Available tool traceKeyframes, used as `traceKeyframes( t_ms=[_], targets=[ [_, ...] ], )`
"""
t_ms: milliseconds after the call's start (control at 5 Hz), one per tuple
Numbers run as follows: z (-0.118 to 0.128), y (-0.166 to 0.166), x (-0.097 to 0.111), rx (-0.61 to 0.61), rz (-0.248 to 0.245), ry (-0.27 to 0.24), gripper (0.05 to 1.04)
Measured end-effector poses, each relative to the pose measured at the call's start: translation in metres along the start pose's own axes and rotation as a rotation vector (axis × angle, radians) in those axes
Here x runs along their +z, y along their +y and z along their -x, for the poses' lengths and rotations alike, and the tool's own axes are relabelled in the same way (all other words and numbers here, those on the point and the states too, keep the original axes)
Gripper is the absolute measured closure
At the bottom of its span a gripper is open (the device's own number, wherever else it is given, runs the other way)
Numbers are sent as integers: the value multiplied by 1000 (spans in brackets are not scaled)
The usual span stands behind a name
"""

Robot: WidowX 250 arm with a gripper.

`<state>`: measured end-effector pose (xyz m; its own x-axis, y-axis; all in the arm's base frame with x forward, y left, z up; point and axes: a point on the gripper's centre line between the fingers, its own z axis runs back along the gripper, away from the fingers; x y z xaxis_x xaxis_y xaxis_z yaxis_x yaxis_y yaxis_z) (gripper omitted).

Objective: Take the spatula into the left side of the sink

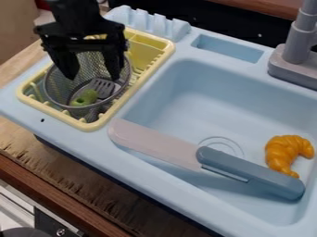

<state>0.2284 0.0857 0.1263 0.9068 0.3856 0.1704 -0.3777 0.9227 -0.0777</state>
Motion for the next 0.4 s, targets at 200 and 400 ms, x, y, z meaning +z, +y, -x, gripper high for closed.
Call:
traceKeyframes(
  t_ms=[200, 400],
  targets=[
    [-2, -3, 4, -24, -1, 18, 83],
    [-3, -16, 5, -63, 7, 19, 83]
  ],
)
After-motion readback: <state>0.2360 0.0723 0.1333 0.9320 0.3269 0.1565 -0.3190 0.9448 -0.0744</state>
